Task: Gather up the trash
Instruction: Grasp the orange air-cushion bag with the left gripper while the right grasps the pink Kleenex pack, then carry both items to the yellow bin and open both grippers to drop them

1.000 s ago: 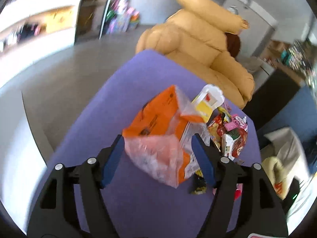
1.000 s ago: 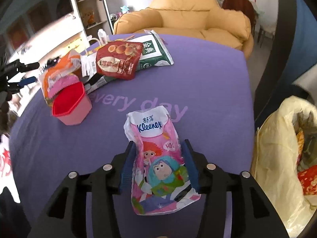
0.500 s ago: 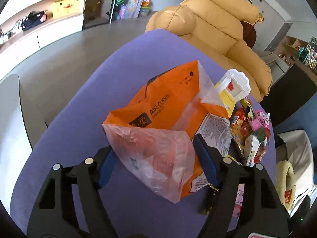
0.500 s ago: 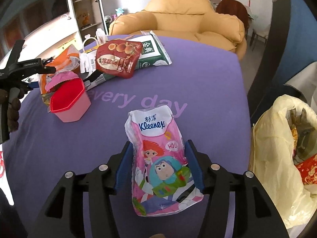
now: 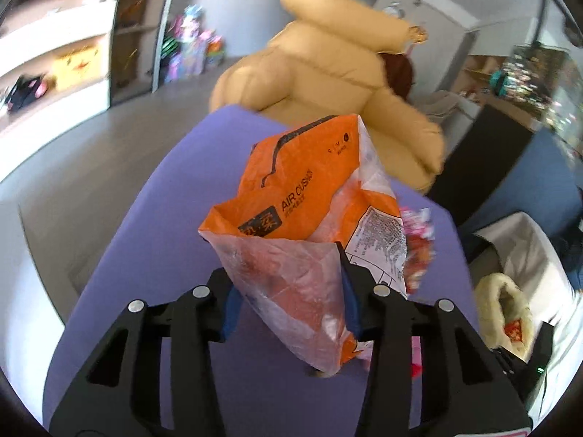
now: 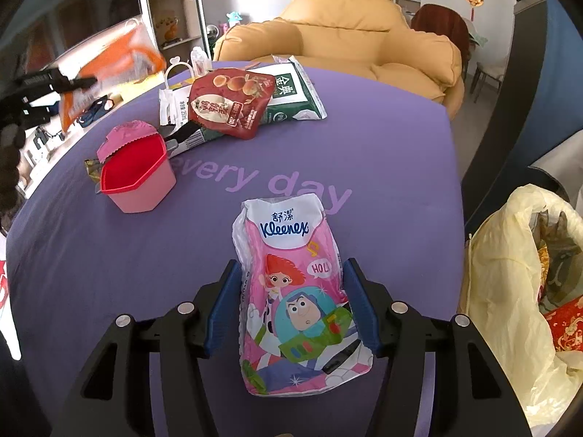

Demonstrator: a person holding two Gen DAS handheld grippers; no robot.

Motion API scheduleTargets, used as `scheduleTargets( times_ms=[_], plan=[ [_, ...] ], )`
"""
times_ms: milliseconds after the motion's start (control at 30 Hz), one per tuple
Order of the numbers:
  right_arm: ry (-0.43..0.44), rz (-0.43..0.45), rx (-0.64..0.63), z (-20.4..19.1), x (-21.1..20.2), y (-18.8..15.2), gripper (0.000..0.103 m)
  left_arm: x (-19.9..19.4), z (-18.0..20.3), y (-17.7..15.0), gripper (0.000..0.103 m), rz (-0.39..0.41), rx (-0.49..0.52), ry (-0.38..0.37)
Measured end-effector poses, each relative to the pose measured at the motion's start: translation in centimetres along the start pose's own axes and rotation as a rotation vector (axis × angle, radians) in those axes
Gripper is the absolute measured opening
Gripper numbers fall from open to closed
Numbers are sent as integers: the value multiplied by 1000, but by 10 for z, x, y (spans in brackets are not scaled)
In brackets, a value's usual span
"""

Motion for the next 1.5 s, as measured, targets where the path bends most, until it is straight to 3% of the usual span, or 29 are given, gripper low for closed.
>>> scheduleTargets(
  times_ms=[33, 200, 333, 633, 700, 733, 800, 1000, 1167, 1300, 1500],
  plan=[
    [-1, -2, 0, 0, 0, 0, 55, -4, 7, 2, 36, 9, 18, -13],
    [41, -15, 2, -1, -2, 3, 55, -14, 50, 11, 37, 16, 119, -80],
    [99, 37, 23, 0, -16, 13, 55, -10, 74, 6, 36, -10, 173, -118],
    [67, -5, 14, 9, -6, 11, 55, -1, 94, -15, 37, -67, 217, -167],
    [67, -3, 26, 9, -6, 9, 44, 0, 96, -16, 36, -71, 226, -167],
    [66, -14, 30, 9, -6, 8, 30, 0, 96, -17, 36, -71, 231, -166],
    [51, -16, 35, 10, -8, 8, 20, 2, 99, -17, 37, -71, 245, -165],
    [18, 37, 52, 16, -35, 18, 16, 4, 117, -16, 36, -70, 275, -195],
    [-41, 118, 99, 38, -77, 29, 16, 6, 158, -16, 36, -68, 342, -255],
    [-133, 186, 173, 82, -123, 30, 16, 10, 212, -22, 36, -78, 422, -333],
    [-291, 228, 308, 159, -176, 6, 16, 32, 304, -65, 37, -205, 530, -502]
  ],
)
Point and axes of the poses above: each gripper's, at about its wrist camera, not at the fingertips, and x roughly the way its jaws point, z to its right, y to its top, the point moved 8 cm from there along x, roughly the way its jaws point, and after that the axes turned 5 degrees about y, right-handed, at the moved point
